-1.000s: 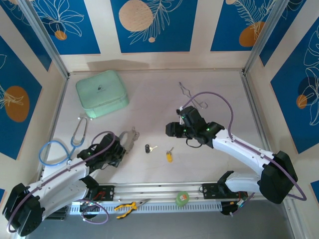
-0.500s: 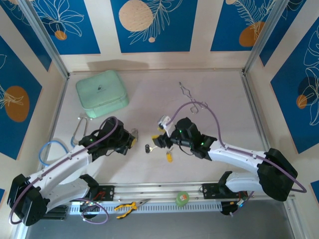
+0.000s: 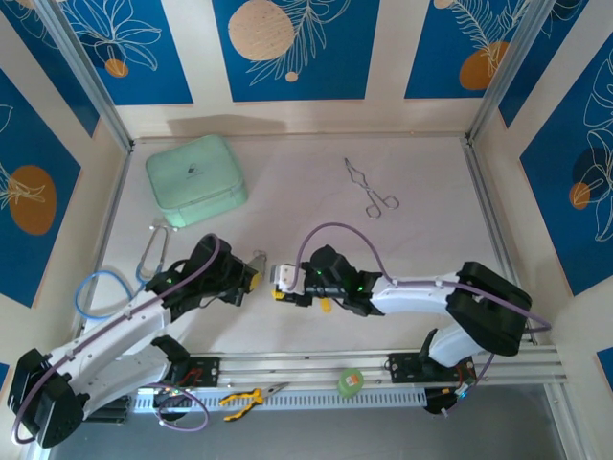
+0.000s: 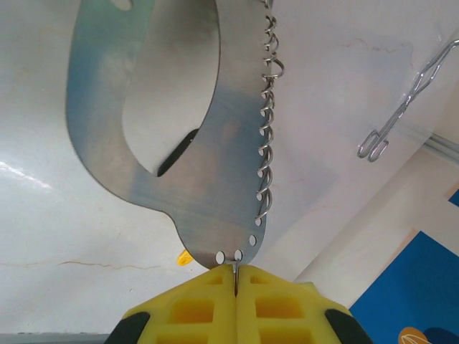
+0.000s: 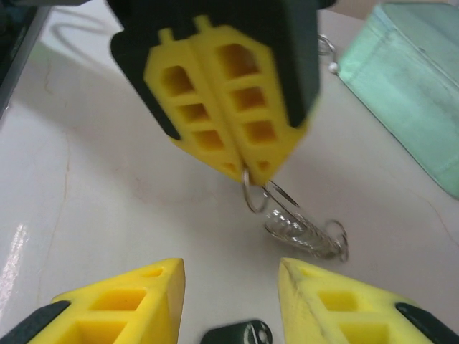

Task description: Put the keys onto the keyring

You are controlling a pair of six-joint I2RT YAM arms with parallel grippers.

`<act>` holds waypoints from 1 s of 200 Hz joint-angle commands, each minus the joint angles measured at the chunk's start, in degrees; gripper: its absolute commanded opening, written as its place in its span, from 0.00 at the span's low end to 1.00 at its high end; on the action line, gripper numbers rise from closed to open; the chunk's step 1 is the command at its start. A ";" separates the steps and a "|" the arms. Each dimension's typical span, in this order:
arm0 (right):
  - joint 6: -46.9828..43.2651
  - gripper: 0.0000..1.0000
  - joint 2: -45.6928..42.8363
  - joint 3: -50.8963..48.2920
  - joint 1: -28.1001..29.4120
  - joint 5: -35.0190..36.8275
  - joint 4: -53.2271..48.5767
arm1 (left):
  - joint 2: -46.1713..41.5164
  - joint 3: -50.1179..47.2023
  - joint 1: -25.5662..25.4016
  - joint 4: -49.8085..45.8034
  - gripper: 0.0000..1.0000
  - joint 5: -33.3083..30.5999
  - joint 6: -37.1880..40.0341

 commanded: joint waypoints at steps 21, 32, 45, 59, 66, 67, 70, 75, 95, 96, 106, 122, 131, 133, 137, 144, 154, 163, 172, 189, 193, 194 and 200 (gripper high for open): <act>-5.62 0.37 4.78 4.14 1.41 2.41 6.26 | -3.90 -3.07 -0.68 -0.15 0.00 0.84 -8.19; -5.41 0.36 5.54 4.52 1.58 2.36 6.86 | -4.22 -3.44 -0.73 0.20 0.00 1.02 -8.57; -4.79 0.35 6.47 4.99 1.79 2.13 7.89 | -4.36 -3.89 -0.68 0.91 0.00 1.26 -8.97; -4.09 0.32 7.47 5.08 2.11 1.72 9.29 | -4.23 -4.07 -0.68 1.43 0.00 1.37 -9.13; -3.90 0.30 7.97 5.16 2.28 1.55 9.70 | -4.21 -4.05 -0.70 1.43 0.00 1.46 -9.17; -3.89 0.30 8.05 5.16 2.33 1.53 9.77 | -4.22 -4.08 -0.73 1.43 0.00 1.46 -9.13; -3.87 0.29 8.18 5.16 2.37 1.53 9.87 | -4.18 -4.03 -0.76 1.50 0.00 1.54 -9.17; -3.80 0.27 8.51 5.25 2.51 1.51 10.15 | -4.14 -4.04 -0.70 1.53 0.00 1.63 -9.21; -3.65 0.21 9.25 5.47 2.91 1.86 10.41 | -4.30 -4.08 -0.75 1.61 0.00 1.82 -9.39; -3.64 0.21 9.30 5.49 2.87 1.91 10.43 | -4.31 -4.09 -0.76 1.61 0.00 1.82 -9.41; -3.58 0.18 9.61 5.65 3.00 2.20 10.53 | -4.57 -4.02 -0.69 1.61 0.00 1.81 -9.52; -3.35 0.09 10.04 5.78 2.99 3.29 11.03 | -4.96 -4.06 -0.70 1.36 0.00 1.64 -9.62; -3.14 0.03 10.18 5.71 3.05 4.08 11.83 | -5.31 -4.10 -0.69 1.13 0.00 1.44 -9.62; -3.09 0.02 10.16 5.65 3.02 4.18 11.99 | -5.40 -4.04 -0.70 1.11 0.00 1.35 -9.64; -3.01 0.00 10.11 5.52 3.00 4.38 12.39 | -5.62 -4.15 -0.70 1.03 0.00 1.20 -9.58; -2.85 0.00 9.98 5.43 3.00 4.54 12.62 | -6.22 -4.23 -0.76 0.78 0.05 0.47 -9.24; -2.43 0.00 9.59 5.34 2.83 4.35 12.59 | -7.56 -4.13 -0.70 -0.29 0.34 -2.26 -7.86; -1.77 0.00 9.16 5.18 2.48 3.83 12.18 | -9.35 -3.69 -0.70 -2.54 0.57 -6.21 -5.95; -0.56 0.00 8.48 4.95 1.78 2.99 11.53 | -11.67 -3.25 -0.74 -4.27 0.79 -11.53 -2.75; 2.93 0.00 6.51 4.41 -0.26 -1.28 10.07 | -16.99 -3.66 -0.50 -2.54 0.90 -23.40 10.90; 4.15 0.00 6.01 4.38 -1.12 -3.19 9.39 | -18.31 -3.93 -0.48 -1.21 0.91 -26.23 15.53; 4.39 0.00 5.93 4.42 -1.30 -3.74 9.18 | -18.61 -4.02 -0.44 -0.72 0.91 -26.93 16.19; 5.88 0.00 5.21 4.80 -2.66 -7.28 7.13 | -20.24 -4.75 -0.45 2.92 0.91 -30.58 26.21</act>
